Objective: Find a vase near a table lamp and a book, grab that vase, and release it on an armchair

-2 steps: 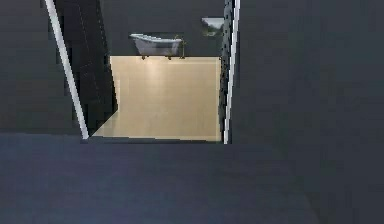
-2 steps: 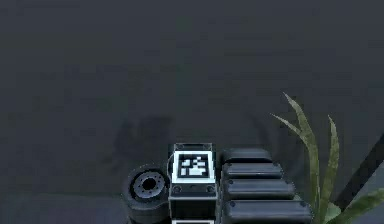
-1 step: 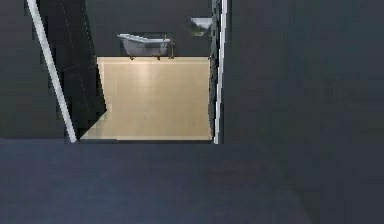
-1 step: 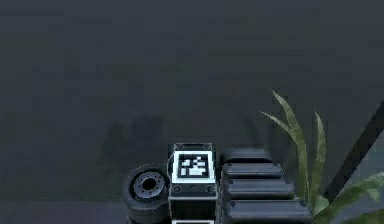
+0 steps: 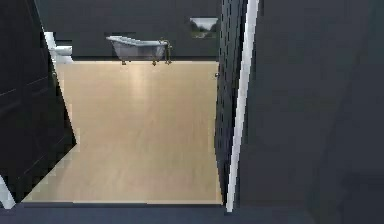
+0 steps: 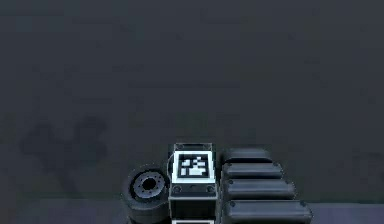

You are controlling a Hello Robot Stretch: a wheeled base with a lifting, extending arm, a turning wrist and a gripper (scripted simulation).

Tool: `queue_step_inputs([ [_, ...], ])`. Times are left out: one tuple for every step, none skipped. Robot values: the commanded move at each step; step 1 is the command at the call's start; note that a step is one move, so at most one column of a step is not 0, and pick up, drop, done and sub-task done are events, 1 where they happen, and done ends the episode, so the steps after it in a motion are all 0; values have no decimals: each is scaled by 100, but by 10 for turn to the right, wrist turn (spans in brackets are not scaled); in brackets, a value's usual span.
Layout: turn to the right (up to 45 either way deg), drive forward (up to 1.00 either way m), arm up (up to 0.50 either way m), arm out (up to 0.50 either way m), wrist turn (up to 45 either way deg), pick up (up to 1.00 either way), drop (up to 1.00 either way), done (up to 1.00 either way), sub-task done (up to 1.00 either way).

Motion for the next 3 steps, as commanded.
queue_step_inputs([
  [0, 100, 0, 0, 0, 0, 0, 0, 0],
  [0, 100, 0, 0, 0, 0, 0, 0, 0],
  [60, 0, 0, 0, 0, 0, 0, 0, 0],
])
